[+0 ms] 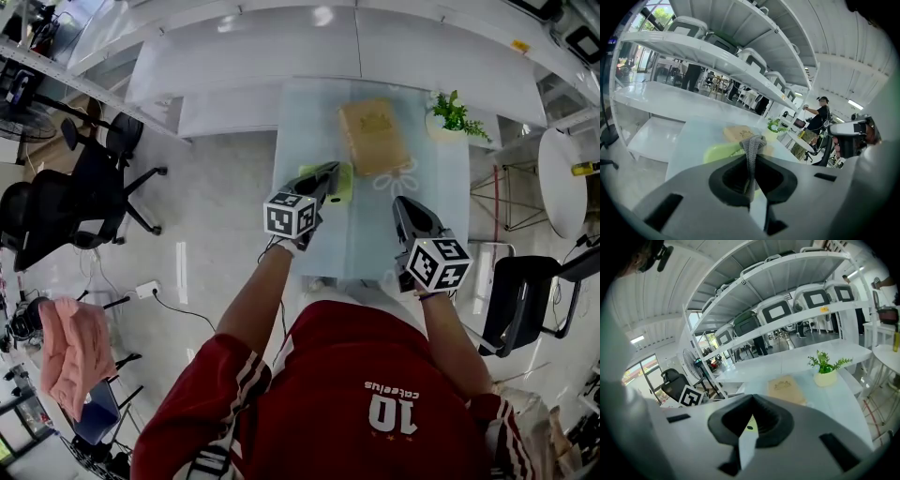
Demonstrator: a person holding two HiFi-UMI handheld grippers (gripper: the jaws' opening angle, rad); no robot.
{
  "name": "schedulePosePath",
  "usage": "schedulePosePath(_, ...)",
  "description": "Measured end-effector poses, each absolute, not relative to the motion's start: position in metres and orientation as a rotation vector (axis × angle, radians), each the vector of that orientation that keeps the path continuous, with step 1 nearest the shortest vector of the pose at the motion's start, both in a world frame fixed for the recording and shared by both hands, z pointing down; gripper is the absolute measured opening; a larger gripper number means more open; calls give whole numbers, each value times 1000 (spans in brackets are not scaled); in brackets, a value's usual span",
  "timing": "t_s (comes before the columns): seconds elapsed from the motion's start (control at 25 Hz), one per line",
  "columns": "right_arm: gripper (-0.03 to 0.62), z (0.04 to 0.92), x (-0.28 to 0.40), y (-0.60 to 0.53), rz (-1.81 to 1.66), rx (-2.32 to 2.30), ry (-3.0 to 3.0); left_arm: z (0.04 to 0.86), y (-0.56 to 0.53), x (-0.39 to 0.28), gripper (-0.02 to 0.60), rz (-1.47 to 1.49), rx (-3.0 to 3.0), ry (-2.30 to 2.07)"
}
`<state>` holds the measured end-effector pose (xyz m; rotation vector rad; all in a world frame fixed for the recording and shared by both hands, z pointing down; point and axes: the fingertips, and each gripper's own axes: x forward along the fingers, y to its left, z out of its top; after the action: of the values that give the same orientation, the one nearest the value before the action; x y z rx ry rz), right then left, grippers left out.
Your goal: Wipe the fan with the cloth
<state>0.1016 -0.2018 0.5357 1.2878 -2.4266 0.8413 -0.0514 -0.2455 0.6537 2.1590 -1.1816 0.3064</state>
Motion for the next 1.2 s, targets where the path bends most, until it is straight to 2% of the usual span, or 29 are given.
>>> schedulePosePath(1.2, 5, 509, 70, -193, 810, 1239, -2442, 643, -217, -132, 26, 274, 2029, -1343)
